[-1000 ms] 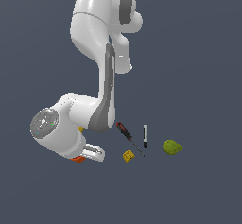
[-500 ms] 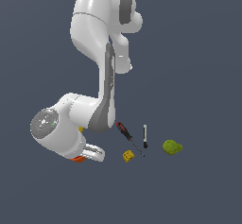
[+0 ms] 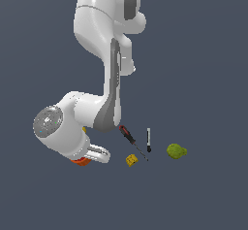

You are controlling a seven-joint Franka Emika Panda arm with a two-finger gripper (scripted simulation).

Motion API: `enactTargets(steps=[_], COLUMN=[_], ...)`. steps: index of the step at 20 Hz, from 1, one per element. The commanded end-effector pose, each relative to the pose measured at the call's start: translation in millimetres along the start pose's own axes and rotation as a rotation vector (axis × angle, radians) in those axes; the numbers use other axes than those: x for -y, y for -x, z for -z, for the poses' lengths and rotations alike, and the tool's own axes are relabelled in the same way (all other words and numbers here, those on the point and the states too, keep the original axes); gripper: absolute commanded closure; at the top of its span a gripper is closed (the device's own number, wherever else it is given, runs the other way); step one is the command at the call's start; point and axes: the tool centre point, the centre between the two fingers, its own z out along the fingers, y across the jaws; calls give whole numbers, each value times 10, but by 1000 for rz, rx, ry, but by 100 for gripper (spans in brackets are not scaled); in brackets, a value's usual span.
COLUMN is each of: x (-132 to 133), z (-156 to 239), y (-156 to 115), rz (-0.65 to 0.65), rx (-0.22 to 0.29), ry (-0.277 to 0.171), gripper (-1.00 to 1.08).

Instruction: Pick up a designated object from a clutter of objects.

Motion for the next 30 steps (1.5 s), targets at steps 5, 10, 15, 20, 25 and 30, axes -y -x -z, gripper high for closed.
enactTargets(steps=[5,10,15,20,25,30], x=[209,468,779,1099,1414,1721], z=[313,688,1145,1614,2081,2531], y=[168,389,653,919,1177,1417], rz=[1,1,1,1,1,1], rx=[-3,-3,-3,-4,-4,-4], ry=[0,-1,-1,1,1,2], gripper=[108,108,108,108,108,108])
